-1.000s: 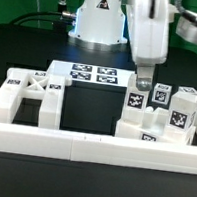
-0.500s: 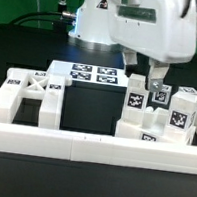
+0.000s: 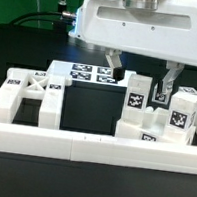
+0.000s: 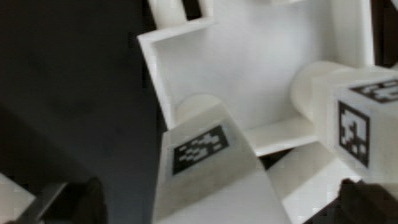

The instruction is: Assemble chair

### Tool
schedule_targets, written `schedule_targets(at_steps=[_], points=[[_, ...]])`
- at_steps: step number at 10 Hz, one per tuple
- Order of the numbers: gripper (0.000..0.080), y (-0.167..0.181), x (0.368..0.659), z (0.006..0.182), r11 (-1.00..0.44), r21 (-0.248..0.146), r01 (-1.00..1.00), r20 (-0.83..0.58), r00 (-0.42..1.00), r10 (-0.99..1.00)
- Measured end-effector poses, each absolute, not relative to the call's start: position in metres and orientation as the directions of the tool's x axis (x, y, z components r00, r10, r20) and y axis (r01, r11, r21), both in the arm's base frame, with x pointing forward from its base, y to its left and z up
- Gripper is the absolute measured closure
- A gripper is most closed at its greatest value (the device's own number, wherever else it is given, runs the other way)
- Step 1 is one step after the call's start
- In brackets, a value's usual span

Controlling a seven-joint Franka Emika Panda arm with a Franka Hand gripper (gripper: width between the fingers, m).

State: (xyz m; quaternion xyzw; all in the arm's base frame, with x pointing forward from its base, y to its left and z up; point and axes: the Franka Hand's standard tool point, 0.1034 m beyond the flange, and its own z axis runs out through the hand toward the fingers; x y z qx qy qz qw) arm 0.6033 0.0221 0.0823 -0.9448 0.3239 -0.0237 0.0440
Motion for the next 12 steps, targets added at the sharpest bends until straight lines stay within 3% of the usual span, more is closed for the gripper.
schedule_targets(at_steps=[2,5,8,11,12], points=[[0.0151,0.0234,0.6018,0.0787,-0.902,-0.074,-0.424,0.035,0.903,-0.428],[0.0151,0.0219,0.6011,0.0779,-0.949,-0.069,-0.308,0.041,0.950,-0.311],[0.0514,0.0219,0.6008,0.0776,-0.948,-0.068,-0.312,0.040,0.948,-0.315],[0.0514,0.0221,0.6009,0.0774,-0.916,-0.074,-0.395,0.033,0.917,-0.398],[0.0514,0.0221,0.6010,0.0773,-0.860,-0.083,-0.503,0.023,0.862,-0.506]])
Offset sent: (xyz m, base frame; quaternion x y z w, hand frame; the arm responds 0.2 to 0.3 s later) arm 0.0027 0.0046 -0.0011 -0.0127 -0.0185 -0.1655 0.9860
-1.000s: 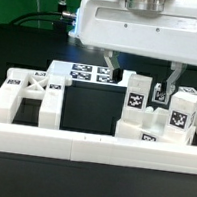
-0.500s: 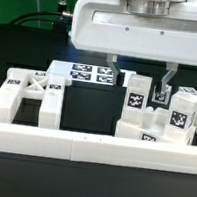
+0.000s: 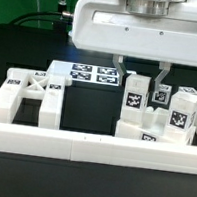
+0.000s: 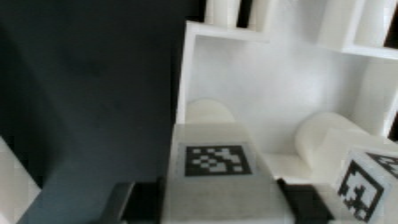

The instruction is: Assemble chair

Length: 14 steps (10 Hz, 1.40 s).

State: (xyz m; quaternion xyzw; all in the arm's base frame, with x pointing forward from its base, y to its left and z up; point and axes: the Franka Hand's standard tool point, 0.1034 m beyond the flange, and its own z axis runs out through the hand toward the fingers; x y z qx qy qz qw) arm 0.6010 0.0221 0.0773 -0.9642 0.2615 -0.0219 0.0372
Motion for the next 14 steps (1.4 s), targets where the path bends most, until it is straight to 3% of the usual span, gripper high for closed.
schedule_targets(at_steps=[4,8,9,10,11,13,14], points=[[0.0514,0.026,0.600,0.077,-0.496,-0.108,-0.862,-0.049,0.503,-0.863],[0.0514,0.035,0.601,0.077,-0.180,-0.082,-0.980,-0.088,0.187,-0.978],[0.0512,0.036,0.601,0.077,-0.169,-0.083,-0.982,-0.089,0.176,-0.980],[0.0397,0.035,0.601,0.077,-0.215,-0.087,-0.973,-0.085,0.222,-0.971],[0.0397,0.036,0.601,0.076,-0.252,-0.089,-0.964,-0.082,0.259,-0.962],[0.0173,0.035,0.601,0.077,-0.439,-0.098,-0.893,-0.053,0.445,-0.894],[0.0156,0.034,0.602,0.077,-0.507,-0.103,-0.856,-0.044,0.513,-0.857]])
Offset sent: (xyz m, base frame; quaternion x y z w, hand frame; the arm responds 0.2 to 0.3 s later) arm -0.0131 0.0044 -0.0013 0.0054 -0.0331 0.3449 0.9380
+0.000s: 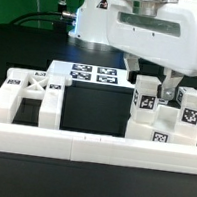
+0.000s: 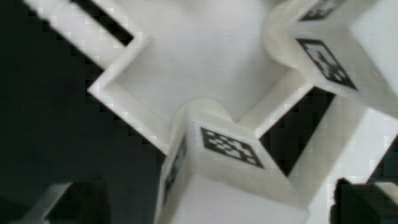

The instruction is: Assemble chair

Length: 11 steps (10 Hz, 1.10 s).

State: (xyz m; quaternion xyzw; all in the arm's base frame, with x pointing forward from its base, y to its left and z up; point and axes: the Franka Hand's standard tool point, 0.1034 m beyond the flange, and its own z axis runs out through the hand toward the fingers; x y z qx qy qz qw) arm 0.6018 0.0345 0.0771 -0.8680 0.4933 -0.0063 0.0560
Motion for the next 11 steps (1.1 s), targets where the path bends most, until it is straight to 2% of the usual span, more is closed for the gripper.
schedule_targets(at_steps=[1,4,6,11], points=[[0.0156,0.0333,0.6019,0.0771,-0.592,-0.107,-0.798,-0.033,0.598,-0.801],[0.0150,0.0328,0.6017,0.0770,-0.720,-0.111,-0.685,-0.014,0.725,-0.688],[0.0150,0.0300,0.6016,0.0759,-0.886,-0.089,-0.456,0.025,0.888,-0.460],[0.0150,0.0312,0.6015,0.0762,-0.988,-0.062,-0.144,0.052,0.988,-0.147]])
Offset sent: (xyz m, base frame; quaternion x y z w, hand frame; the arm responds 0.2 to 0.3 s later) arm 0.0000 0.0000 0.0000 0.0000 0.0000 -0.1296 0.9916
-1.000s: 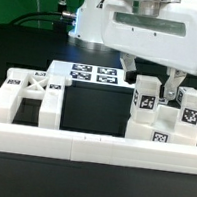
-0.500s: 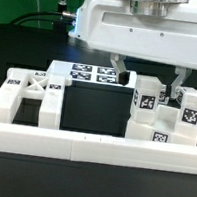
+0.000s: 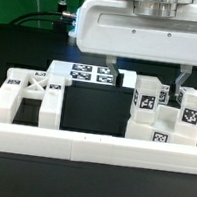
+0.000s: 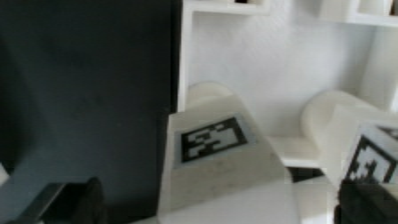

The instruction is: Assemble chair

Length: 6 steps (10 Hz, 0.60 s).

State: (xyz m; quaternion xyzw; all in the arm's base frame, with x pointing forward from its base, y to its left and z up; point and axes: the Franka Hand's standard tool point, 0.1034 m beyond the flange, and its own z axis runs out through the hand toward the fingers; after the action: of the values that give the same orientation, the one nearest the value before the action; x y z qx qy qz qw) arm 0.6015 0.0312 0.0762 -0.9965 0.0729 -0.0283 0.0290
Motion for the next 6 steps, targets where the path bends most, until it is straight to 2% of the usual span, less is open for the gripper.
schedule_targets(at_steps=[2,4,6], points=[[0.0173,0.0299,0.6016,0.0762,-0.990,-0.061,-0.130,0.053,0.990,-0.133],[0.0517,0.0296,0.6016,0.0761,-0.989,-0.061,-0.132,0.053,0.989,-0.135],[0.0514,0.0295,0.6015,0.0760,-0.985,-0.062,-0.159,0.051,0.985,-0.163]])
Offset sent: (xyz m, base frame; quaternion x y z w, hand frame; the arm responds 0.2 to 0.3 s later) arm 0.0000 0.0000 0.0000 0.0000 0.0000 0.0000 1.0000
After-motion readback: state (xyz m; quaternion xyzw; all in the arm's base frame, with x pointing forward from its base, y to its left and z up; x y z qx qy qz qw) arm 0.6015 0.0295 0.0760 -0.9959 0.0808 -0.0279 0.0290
